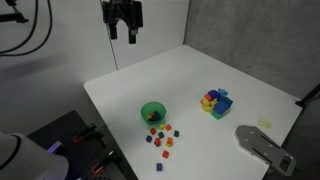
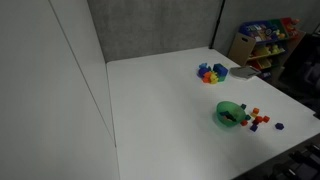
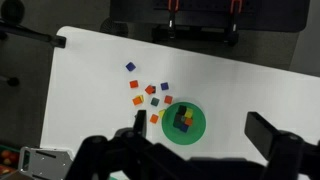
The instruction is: Pick up three blocks from the green bowl and put them on the table
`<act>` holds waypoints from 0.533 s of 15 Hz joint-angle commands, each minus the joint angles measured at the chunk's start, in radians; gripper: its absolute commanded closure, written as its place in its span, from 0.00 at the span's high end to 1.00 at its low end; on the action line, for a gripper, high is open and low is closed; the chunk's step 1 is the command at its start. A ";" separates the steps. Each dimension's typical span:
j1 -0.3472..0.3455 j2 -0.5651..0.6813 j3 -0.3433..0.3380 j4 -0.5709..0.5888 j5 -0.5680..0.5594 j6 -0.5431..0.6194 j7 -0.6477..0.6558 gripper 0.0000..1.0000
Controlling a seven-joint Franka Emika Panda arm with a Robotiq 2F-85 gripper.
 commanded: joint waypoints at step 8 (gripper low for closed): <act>0.011 0.003 -0.003 -0.036 -0.012 0.101 0.015 1.00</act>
